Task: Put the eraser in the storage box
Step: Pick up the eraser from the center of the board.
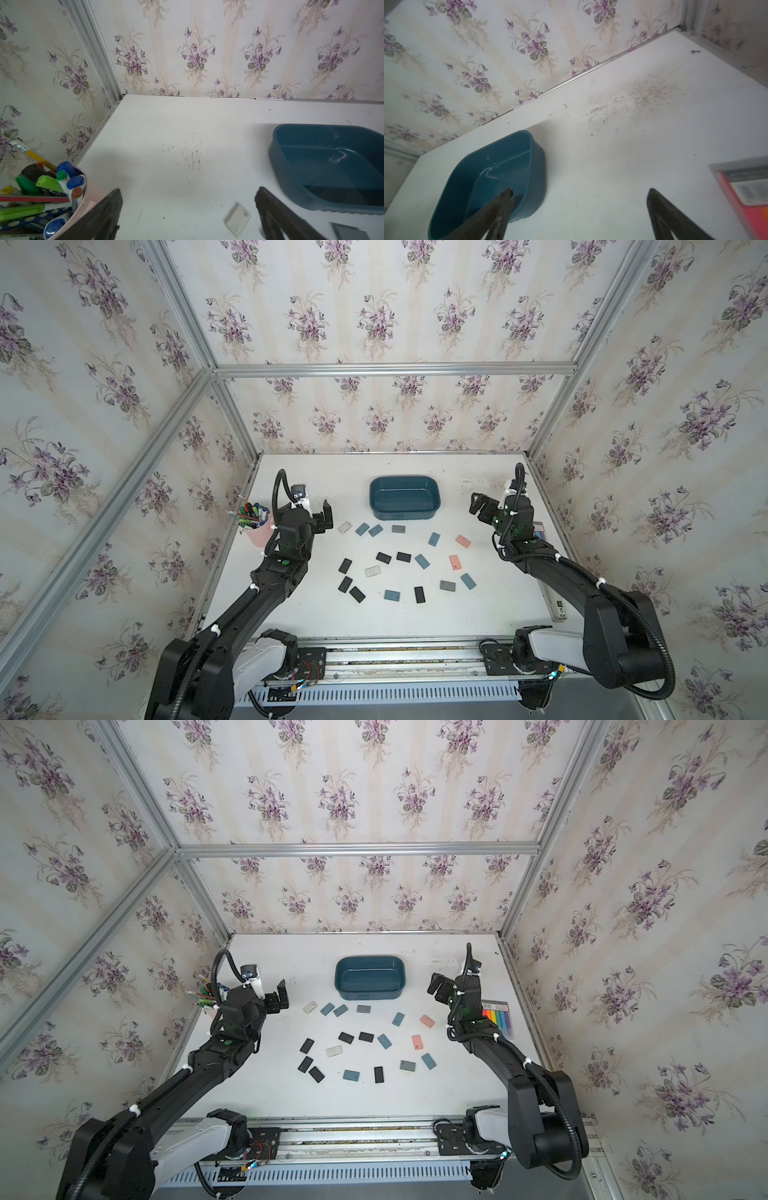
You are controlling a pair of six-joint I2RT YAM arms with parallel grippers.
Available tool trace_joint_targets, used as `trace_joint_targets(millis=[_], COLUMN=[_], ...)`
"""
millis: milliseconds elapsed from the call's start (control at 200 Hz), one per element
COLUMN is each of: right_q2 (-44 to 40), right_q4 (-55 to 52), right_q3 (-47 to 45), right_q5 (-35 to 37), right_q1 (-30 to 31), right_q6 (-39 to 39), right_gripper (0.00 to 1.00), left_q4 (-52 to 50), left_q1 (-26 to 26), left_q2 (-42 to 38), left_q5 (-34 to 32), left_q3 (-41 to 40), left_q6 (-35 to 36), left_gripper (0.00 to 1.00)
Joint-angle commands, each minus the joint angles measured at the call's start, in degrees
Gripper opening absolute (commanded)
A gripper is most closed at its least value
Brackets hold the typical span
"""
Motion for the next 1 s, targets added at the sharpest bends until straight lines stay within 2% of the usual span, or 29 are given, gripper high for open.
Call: trace_joint_targets(millis=[0, 95, 170, 255, 350, 440, 525, 649, 869, 994], right_q2=[1.1, 2.0, 1.4, 0.4, -1.1, -1.8, -1.2, 2.6, 8.9, 12.1], right_q4=[-3.3, -6.4, -7.1, -7.8, -8.8, -9.8, -8.9, -8.9, -11.9, -15.6], right_q3=[1.5, 1.4, -0.8, -3.7, -6.3, -7.8, -9.2, -7.6, -3.6, -0.1], right_q5=[-3.6, -3.7, -4.0, -3.9, -2.1, -0.6, -0.4, -2.2, -0.9, 2.0], right_q1=[-0.1, -0.1, 0.0, 0.6, 2.9, 4.6, 5.3, 5.9, 7.5, 10.1], right_q6=[2.9, 3.2, 4.5, 4.9, 4.2, 3.7, 3.2, 1.6, 0.0, -1.4], right_gripper=[1.00, 1.00, 1.00, 1.00, 1.00, 1.00, 1.00, 0.99, 0.95, 0.94], left_q4=[-17.9, -23.8, -31.9, -34.7, -41.1, -43.9, -46.8, -53.1, -58.4, -60.4], left_q1=[-1.6, -1.7, -1.6, 0.2, 0.3, 0.2, 0.2, 0.2, -0.7, -0.7], left_q2=[-1.2, -0.7, 0.9, 2.9, 4.7, 6.2, 7.9, 10.1, 10.0, 10.6], left_q5=[1.4, 9.7, 9.4, 19.3, 17.8, 18.7, 22.9, 22.0, 12.9, 11.5], left_q3=[6.1, 11.6, 16.1, 19.1, 21.1, 22.6, 25.0, 27.1, 25.7, 26.4], left_q6=[-6.1, -9.8, -18.7, -17.8, -23.6, -23.7, -22.8, -20.9, -26.2, -27.1], left_gripper=[1.00, 1.00, 1.00, 1.00, 1.00, 1.00, 1.00, 1.00, 0.99, 1.00])
